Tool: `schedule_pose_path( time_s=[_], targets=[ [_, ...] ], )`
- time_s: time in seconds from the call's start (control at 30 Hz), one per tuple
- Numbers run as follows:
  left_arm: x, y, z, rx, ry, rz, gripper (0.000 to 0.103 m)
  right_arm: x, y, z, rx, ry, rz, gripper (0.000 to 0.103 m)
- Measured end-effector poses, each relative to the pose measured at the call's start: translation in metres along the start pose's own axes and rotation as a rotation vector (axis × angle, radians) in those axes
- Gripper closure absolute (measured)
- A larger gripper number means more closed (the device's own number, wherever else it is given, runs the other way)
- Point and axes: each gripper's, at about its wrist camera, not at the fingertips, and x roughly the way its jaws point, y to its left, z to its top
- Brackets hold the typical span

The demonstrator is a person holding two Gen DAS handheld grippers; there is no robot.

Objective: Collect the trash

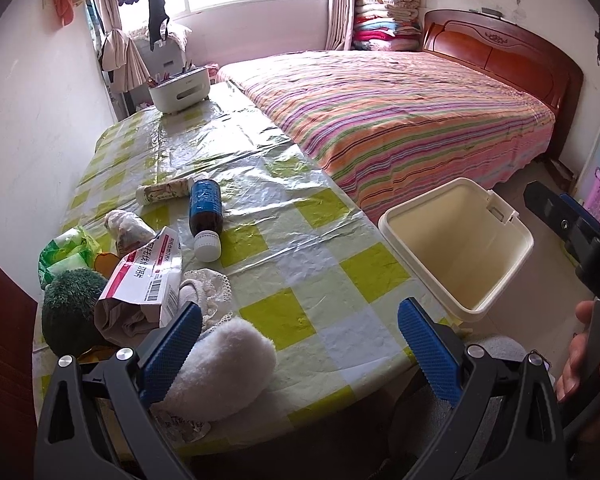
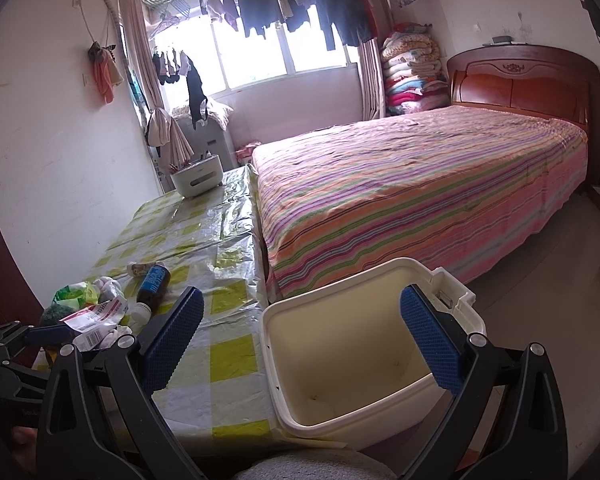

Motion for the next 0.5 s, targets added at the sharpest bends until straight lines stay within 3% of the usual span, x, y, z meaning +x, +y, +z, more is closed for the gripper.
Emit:
schedule_pose_path(
  time_s=[0.5],
  targets=[
    [0.0004, 0.0037, -0.0036, -0.011, 0.015, -0.008, 0.007, 0.0018, -0.0006, -0.0022, 0.005, 0.019, 0.01, 0.006]
  ],
)
